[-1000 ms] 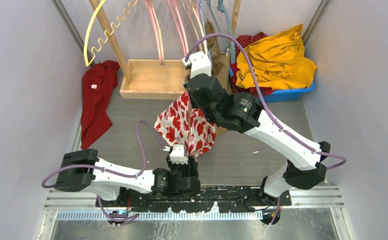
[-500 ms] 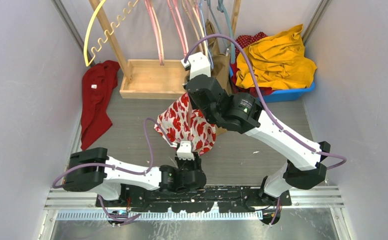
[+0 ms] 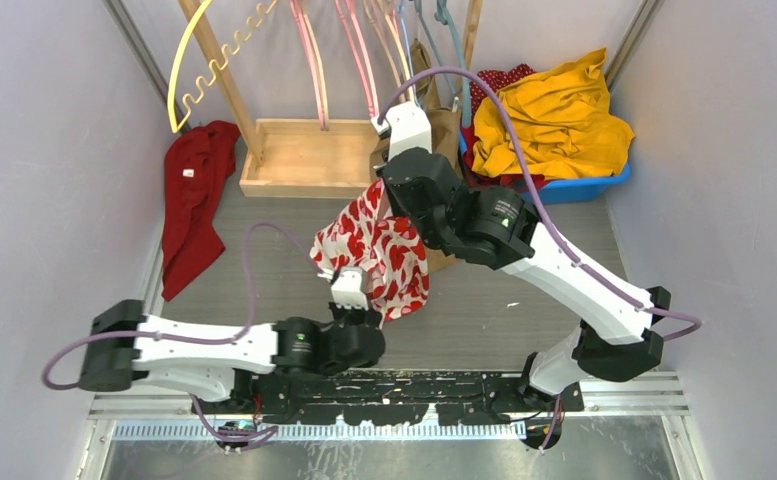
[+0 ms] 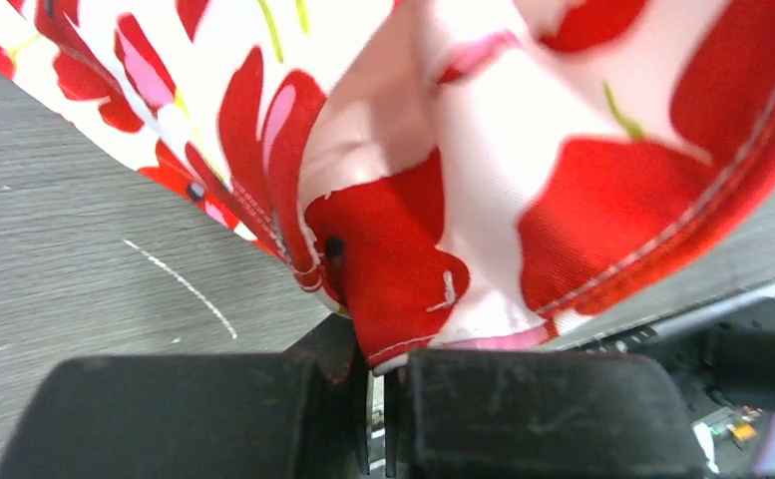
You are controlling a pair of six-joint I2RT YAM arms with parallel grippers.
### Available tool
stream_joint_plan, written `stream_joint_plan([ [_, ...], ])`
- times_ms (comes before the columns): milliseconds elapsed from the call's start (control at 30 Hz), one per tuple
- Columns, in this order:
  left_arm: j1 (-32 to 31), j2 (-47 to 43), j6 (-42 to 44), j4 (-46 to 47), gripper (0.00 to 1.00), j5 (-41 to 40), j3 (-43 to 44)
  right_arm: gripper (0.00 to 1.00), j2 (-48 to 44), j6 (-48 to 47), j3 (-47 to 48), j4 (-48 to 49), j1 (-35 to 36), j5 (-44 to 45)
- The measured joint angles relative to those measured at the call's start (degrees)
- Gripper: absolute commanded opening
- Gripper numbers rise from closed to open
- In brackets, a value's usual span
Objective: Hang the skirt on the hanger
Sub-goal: Flatten out the skirt at the center of the board.
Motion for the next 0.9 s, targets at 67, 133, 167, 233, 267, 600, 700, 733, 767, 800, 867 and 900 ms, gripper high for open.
stream_joint_plan([
  [67,0.02,-5.33,0.42,-4.04,0.0,0.98,0.55,0.01,-0.61,-0.11,0.02,-0.28,0.0,0.31],
  [133,0.09,-11.04,1.16,-9.09,0.0,1.75,2.03,0.01,-0.94,-0.26,0.52,-1.03,0.0,0.59],
  [167,0.13,-13.35,1.53,-11.69,0.0,1.95,3.13,0.01,-1.03,-0.26,0.92,-1.2,0.0,0.68],
  [233,0.31,-17.77,2.12,-17.53,0.0,1.99,6.34,0.01,-1.09,-0.26,1.86,-1.55,0.0,0.79],
  [267,0.35,-19.5,2.64,-20.65,0.0,1.88,8.2,0.01,-1.11,-0.26,2.34,-1.77,0.0,0.79],
  [600,0.42,-25.38,6.67,-46.14,0.0,-1.22,30.75,0.01,-3.19,0.46,5.75,-5.4,0.11,0.09],
  [700,0.42,-24.26,8.24,-51.23,0.0,-1.86,37.75,0.01,-4.96,0.87,5.79,-6.34,0.11,-0.07],
  [733,0.39,-23.61,8.79,-52.89,0.0,-2.05,40.13,0.01,-5.49,0.98,5.79,-6.51,0.13,-0.07],
  [767,0.39,-22.75,9.09,-54.51,0.0,-2.27,42.51,0.01,-6.03,1.27,5.79,-6.71,0.13,-0.07],
  [800,0.42,-21.88,9.4,-55.82,0.01,-2.58,44.63,0.01,-6.64,1.55,5.79,-6.88,0.13,-0.09],
  [867,0.42,-20.57,10.08,-57.61,0.02,-3.17,47.43,0.01,-7.34,1.84,5.77,-6.95,0.17,-0.13],
  [900,0.42,-20.02,10.38,-58.53,0.02,-3.58,48.41,0.01,-7.5,1.99,5.75,-6.91,0.17,-0.17],
])
